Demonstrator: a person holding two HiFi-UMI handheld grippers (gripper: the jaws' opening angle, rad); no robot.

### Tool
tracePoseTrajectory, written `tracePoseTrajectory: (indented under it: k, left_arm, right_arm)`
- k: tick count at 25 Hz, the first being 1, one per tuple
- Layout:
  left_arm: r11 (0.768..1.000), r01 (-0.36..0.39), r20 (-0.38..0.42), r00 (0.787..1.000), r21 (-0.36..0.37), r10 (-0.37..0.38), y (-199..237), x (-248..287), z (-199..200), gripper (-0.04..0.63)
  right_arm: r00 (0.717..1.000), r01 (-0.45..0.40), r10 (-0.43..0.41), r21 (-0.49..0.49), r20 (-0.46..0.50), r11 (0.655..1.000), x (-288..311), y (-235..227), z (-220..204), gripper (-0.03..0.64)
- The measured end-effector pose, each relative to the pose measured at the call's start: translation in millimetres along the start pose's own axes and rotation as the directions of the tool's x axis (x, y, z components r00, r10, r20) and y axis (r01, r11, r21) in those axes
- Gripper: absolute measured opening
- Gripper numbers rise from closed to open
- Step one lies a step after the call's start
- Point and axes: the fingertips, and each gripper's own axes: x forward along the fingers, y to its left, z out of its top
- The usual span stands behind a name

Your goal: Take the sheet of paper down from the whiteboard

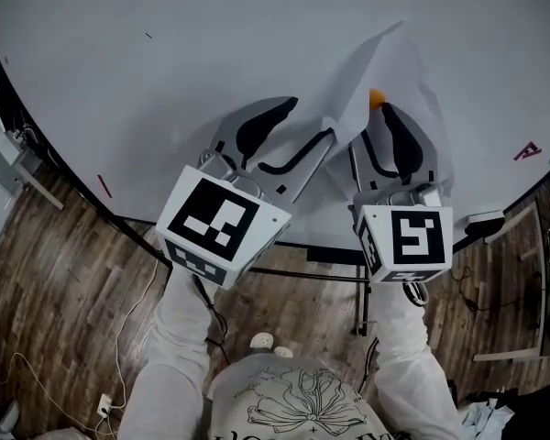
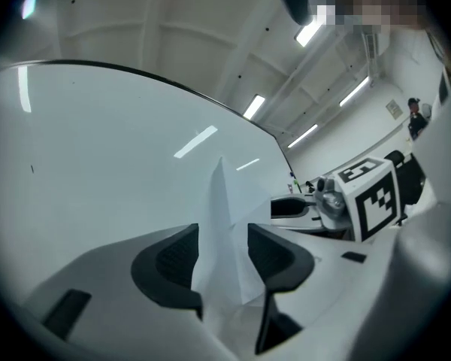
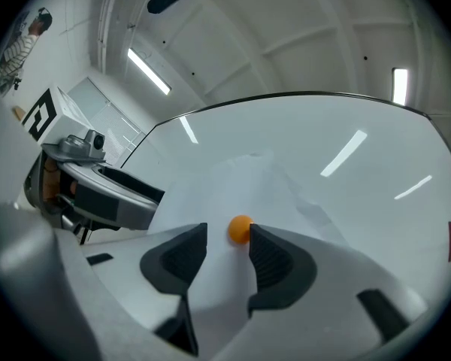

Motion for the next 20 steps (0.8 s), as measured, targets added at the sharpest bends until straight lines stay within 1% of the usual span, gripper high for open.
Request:
tracePoseTrajectory:
  k: [4,9,11,13,16,18,20]
  left_arm:
    - [0.991,0.108,0.022,0.994,-0.073,-0.107,-14,0,-2,0.192]
    - [0.983,0.161,0.044,0.987,-0.092,-0.157,-23,-2,-4,0.192]
    - [0.973,0.199,0.067,0.979,-0.116,-0.192,-26,-5,-2,0.192]
    - [0.965,0.235,0.082,0.971,-0.118,-0.226,-31,-8,0,0.192]
    - [0.966,0.245,0.063,0.969,-0.082,-0.24,-39,-7,-2,0.192]
    - [0.972,0.224,0.052,0.974,-0.068,-0.221,-38,-3,-3,0.192]
    - [0.981,0.183,0.041,0.983,-0.06,-0.181,-35,-1,-3,0.19]
  right_arm:
    - [1.0,-0.003,0.003,0.012,0.0,1.0,0,0,0,0.17]
    - [1.0,-0.004,0.003,0.029,0.001,1.0,-4,1,-1,0.167]
    - [1.0,-0.012,0.011,0.05,0.004,0.999,-6,1,-1,0.161]
    - [0.999,-0.034,0.034,0.075,0.012,0.997,-6,3,-1,0.163]
    - [0.999,-0.051,0.051,0.073,0.009,0.996,-5,8,-2,0.163]
    - [0.999,-0.047,0.047,0.066,-0.001,0.997,-4,9,-3,0.152]
    - [0.999,-0.051,0.051,0.069,-0.002,0.996,-4,8,-3,0.156]
